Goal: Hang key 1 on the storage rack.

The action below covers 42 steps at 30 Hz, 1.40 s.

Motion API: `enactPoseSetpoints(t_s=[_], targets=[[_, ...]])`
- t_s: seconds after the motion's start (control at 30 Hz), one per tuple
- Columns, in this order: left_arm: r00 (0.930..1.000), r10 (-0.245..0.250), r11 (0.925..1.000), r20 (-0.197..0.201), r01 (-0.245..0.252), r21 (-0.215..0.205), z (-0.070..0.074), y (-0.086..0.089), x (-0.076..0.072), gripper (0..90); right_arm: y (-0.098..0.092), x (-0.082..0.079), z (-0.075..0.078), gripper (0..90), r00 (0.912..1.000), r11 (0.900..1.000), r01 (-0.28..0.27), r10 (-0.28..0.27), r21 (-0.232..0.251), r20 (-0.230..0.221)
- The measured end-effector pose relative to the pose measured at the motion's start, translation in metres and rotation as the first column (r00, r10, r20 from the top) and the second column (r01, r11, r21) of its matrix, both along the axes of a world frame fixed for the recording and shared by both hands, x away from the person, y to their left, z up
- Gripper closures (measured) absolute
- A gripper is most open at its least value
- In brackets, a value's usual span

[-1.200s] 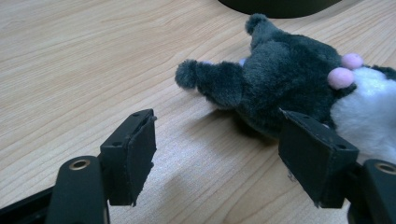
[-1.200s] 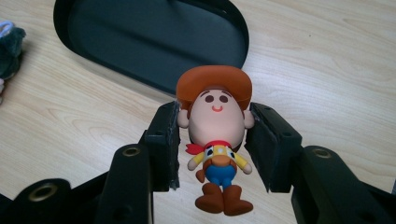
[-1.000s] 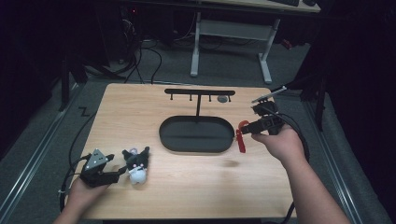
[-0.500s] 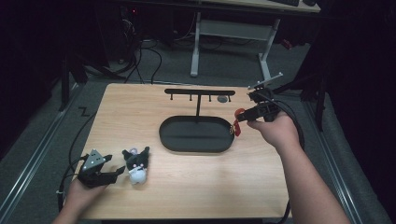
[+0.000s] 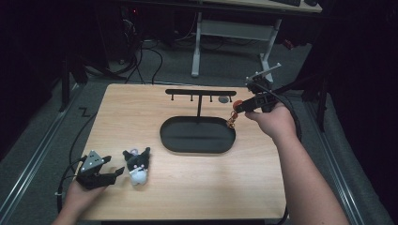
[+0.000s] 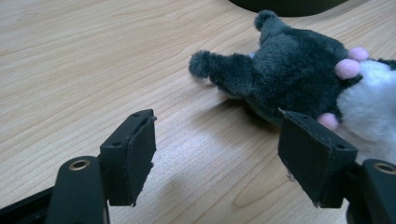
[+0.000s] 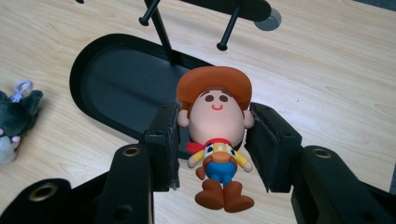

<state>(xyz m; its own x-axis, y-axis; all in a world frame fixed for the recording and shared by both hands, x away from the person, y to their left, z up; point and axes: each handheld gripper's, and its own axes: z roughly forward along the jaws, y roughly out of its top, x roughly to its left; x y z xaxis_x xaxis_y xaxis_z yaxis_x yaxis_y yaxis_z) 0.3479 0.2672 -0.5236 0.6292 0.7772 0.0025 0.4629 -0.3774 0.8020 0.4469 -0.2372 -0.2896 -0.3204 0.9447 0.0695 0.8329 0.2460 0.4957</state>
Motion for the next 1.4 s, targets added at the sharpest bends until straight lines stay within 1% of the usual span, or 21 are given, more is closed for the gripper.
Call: enactPoseSetpoints(t_s=[0.37,0.67,0.9,0.97,1.17,1.2,1.4], targets=[[1.0000,0.001,1.0000,-0.001,-0.001,-0.004,0.000,0.000,0.001,28.0,0.001,0.014,0.010,55.3,0.9994,1.000,0.019,-0.019,0.011,0.028],[1.0000,0.001,1.0000,-0.003,-0.001,-0.006,0.000,0.001,0.001,28.0,0.001,0.021,0.012,55.3,0.9988,0.999,0.033,-0.033,0.002,0.036],[1.0000,0.003,1.0000,-0.002,-0.003,-0.007,0.000,0.002,0.001,28.0,0.001,0.028,0.013,55.3,0.9980,0.999,0.043,-0.043,0.009,0.047],[1.0000,0.004,1.0000,-0.003,-0.004,-0.008,0.000,0.002,0.001,28.0,0.001,0.030,0.013,55.3,0.9978,0.999,0.043,-0.043,0.015,0.050],[1.0000,0.005,0.9999,-0.003,-0.005,-0.010,0.000,0.003,0.001,28.0,0.003,0.034,0.013,55.3,0.9978,0.999,0.045,-0.045,0.004,0.048],[1.0000,0.005,0.9999,-0.003,-0.005,-0.009,0.000,0.003,0.001,28.0,0.004,0.035,0.012,55.3,0.9977,0.999,0.046,-0.046,0.010,0.050],[1.0000,0.005,0.9999,-0.003,-0.005,-0.009,0.000,0.003,0.001,28.0,0.008,0.035,0.014,55.3,0.9982,0.999,0.035,-0.035,0.005,0.049]])
